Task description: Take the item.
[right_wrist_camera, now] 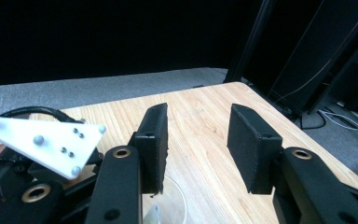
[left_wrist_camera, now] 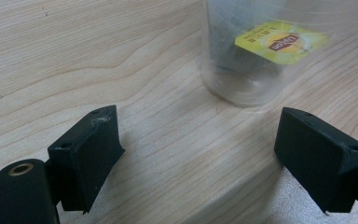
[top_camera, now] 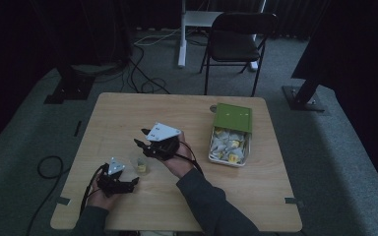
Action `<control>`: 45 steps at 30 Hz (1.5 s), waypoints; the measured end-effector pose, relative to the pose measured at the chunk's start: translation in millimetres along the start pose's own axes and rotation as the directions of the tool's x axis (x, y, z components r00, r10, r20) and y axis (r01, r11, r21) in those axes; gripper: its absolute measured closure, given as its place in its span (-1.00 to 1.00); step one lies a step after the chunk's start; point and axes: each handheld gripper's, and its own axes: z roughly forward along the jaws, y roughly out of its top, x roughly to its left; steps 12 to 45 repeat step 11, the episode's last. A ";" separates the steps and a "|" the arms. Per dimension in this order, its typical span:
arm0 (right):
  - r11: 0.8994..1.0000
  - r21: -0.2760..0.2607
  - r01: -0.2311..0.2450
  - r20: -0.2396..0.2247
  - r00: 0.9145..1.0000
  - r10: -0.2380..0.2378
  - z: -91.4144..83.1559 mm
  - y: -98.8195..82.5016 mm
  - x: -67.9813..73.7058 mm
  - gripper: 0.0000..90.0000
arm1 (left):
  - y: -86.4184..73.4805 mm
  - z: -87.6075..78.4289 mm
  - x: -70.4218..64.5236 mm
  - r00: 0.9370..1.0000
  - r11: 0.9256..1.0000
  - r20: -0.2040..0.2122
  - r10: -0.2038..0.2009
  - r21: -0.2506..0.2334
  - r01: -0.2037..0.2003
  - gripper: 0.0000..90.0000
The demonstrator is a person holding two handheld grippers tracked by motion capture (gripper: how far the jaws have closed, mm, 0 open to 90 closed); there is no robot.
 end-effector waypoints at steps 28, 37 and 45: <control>0.999 0.031 -0.039 0.013 0.999 0.038 -8.7 -19.3 -12.2 0.32 | 0.0 0.1 0.0 1.000 1.000 0.001 -0.001 -0.002 0.001 -0.66; 0.999 0.031 -0.039 0.013 0.999 0.038 -8.7 -19.3 -12.2 0.32 | 0.0 0.1 0.0 1.000 1.000 0.001 -0.001 -0.002 0.001 -0.66; 0.999 0.031 -0.039 0.013 0.999 0.038 -8.7 -19.3 -12.2 0.32 | 0.0 0.1 0.0 1.000 1.000 0.001 -0.001 -0.002 0.001 -0.66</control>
